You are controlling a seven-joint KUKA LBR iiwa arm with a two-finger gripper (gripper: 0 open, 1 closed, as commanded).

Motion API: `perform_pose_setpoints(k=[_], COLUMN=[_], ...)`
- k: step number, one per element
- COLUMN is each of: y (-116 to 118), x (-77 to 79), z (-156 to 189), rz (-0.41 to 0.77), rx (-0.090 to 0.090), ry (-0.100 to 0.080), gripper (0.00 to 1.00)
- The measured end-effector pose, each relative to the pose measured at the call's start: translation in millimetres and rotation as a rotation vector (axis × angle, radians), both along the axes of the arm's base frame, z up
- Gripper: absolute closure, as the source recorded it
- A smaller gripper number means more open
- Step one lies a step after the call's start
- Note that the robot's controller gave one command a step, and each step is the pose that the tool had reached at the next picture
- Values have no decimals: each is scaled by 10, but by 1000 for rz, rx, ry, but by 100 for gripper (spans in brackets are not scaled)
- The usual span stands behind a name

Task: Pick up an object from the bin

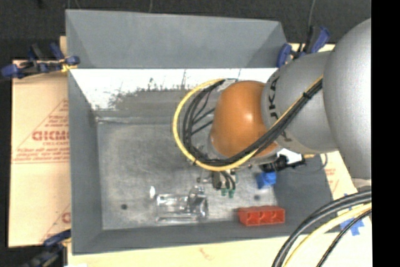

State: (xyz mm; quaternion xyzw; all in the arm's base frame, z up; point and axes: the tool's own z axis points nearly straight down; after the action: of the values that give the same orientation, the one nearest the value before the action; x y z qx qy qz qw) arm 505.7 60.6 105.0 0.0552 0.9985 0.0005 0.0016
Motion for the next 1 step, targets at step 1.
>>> perform_pose_setpoints(k=[1], y=[227], x=[-233], z=[-38], rz=[30], rx=[-1], ry=[-12], gripper=[0])
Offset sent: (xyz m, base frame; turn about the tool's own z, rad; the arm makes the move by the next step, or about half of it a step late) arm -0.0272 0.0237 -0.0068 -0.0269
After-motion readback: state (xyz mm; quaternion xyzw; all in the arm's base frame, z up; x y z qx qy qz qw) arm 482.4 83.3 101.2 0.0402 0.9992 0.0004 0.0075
